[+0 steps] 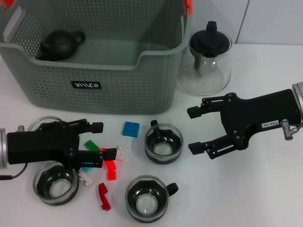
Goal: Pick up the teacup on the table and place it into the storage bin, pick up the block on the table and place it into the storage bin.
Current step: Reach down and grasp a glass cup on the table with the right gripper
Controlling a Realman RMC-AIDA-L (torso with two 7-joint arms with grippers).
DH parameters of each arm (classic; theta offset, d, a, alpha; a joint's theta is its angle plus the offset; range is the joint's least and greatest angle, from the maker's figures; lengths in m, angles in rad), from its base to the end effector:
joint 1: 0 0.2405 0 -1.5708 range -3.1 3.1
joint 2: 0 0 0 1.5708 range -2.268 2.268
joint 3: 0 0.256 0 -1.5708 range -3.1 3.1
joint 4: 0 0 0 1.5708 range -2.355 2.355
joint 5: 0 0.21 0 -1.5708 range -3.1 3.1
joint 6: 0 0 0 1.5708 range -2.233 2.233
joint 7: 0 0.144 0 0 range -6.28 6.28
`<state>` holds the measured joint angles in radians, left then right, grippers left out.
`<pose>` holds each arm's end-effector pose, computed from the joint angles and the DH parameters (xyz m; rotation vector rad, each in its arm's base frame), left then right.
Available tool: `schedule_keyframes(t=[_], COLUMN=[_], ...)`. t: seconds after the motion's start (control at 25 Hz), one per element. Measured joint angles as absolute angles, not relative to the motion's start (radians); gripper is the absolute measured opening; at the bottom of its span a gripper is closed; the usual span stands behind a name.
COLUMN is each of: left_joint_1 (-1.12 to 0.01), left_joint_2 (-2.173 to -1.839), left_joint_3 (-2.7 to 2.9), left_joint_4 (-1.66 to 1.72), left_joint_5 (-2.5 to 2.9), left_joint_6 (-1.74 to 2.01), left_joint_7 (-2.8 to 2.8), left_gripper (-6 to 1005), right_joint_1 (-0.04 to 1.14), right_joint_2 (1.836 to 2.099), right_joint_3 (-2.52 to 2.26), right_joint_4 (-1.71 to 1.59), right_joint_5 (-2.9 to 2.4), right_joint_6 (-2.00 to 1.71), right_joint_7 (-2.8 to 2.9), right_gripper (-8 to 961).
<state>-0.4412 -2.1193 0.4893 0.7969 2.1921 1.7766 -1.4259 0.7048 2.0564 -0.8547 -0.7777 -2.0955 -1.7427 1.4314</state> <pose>-0.2871 0.2848 0.0187 -2.7526 -0.7524 -0.6990 0.1896 0.3457 0.0003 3.0693 -0.1970 -0.5035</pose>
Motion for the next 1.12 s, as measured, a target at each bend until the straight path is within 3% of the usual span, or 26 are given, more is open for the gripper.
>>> schedule_keyframes(t=[0.52, 1.12], left_joint_1=[-0.441, -0.440], left_joint_2=[-2.120, -2.123], left_joint_3=[0.489, 0.482], left_joint_4=[0.794, 0.783], left_joint_5=[2.192, 2.182], left_joint_6=[1.775, 1.773], left_joint_7=[-1.402, -1.404], left_gripper=[947, 946], right_joint_1=[0.721, 0.857], right_joint_2=[2.053, 2.097], right_joint_3=[-0.880, -1.063], right_joint_4=[-0.803, -0.850], right_joint_5=[-2.139, -2.357], right_joint_6=[-1.731, -1.613], right_joint_7=[1.429, 1.487], right_gripper=[928, 927])
